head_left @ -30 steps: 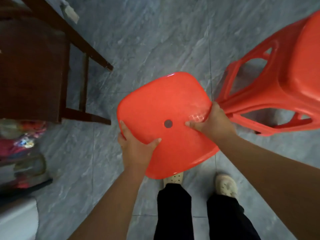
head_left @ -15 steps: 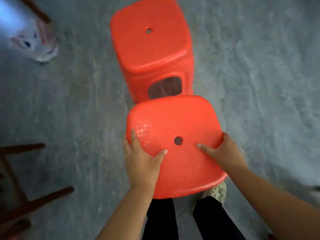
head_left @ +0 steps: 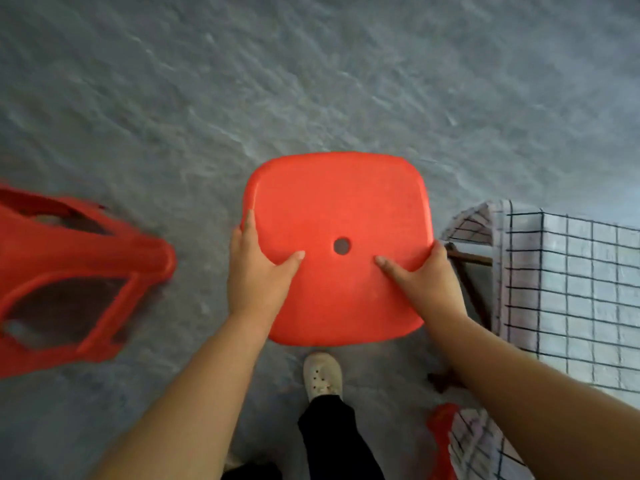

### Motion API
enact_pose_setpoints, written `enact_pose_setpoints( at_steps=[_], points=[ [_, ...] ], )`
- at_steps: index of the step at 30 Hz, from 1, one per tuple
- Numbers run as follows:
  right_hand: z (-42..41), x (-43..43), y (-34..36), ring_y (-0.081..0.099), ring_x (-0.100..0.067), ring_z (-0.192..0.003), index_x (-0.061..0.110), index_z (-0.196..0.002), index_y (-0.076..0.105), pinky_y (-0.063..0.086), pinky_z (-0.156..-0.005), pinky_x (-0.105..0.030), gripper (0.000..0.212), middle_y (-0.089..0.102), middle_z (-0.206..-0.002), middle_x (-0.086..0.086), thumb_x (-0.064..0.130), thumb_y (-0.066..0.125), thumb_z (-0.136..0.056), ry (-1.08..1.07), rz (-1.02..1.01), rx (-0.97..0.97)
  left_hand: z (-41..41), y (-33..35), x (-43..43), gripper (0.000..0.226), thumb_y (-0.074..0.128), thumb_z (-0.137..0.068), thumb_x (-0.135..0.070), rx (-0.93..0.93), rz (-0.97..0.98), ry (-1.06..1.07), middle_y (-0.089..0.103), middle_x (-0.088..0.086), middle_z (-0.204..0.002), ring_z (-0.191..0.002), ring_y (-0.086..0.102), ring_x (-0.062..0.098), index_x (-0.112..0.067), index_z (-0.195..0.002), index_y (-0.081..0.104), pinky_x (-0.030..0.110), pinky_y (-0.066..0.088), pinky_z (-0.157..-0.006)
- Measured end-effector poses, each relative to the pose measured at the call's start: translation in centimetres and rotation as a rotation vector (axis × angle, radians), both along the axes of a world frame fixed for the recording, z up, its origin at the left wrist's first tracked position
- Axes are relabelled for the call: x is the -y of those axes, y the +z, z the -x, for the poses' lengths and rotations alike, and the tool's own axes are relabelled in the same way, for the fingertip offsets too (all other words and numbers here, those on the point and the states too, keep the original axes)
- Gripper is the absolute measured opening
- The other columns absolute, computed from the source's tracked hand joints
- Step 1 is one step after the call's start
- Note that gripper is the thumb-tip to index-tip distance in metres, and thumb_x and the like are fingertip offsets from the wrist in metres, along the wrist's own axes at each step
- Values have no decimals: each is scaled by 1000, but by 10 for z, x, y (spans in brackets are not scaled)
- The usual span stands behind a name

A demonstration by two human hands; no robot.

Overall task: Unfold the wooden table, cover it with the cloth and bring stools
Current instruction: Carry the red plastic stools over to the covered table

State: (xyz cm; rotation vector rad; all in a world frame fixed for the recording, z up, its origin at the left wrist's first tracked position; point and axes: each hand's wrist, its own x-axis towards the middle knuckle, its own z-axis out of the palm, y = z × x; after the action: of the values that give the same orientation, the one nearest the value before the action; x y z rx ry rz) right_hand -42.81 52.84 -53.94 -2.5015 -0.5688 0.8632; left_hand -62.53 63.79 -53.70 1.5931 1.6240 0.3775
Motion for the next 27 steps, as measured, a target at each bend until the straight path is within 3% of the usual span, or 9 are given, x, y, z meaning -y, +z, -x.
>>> enact_pose_setpoints(
  at_steps=[6,10,13,18,27],
  points=[
    [-79,28,-4,55,-28,-111,10,-121,41,42,-78,-33,84,55,-123,-10,57,77,-60,-140,3,-2,-97,-7,3,98,78,-70,-29,10,-15,-131,32,12,-146,-133,36,22,-22,-148,20,32,31,-108],
    [-101,59,-7,55,-28,-111,14,-125,39,46,-86,-40,91,54,-125,-9,61,77,-57,-183,54,1,-126,-12,29,96,77,-72,-31,-12,24,-137,31,6,-148,-131,36,18,-23,-148,20,25,29,-103],
    [-96,83,-10,56,-27,-110,15,-125,39,46,-83,-39,89,55,-125,-7,60,77,-57,-196,78,-24,-123,-15,51,94,76,-73,-33,-42,50,-143,31,2,-148,-131,37,16,-24,-148,20,23,29,-99],
    [-66,119,-23,57,-24,-108,18,-125,40,45,-78,-35,89,56,-124,-4,60,77,-56,-218,95,-97,-90,-23,84,94,76,-72,-35,-110,89,-185,33,3,-148,-133,37,18,-26,-148,21,34,32,-106],
    [-27,117,-38,49,-26,-118,18,-137,28,45,-86,-43,101,44,-134,-5,57,77,-59,-201,83,-108,-60,-27,83,100,76,-73,-30,-212,108,-211,22,6,-152,-136,27,19,-18,-149,13,27,24,-106]
  ],
)
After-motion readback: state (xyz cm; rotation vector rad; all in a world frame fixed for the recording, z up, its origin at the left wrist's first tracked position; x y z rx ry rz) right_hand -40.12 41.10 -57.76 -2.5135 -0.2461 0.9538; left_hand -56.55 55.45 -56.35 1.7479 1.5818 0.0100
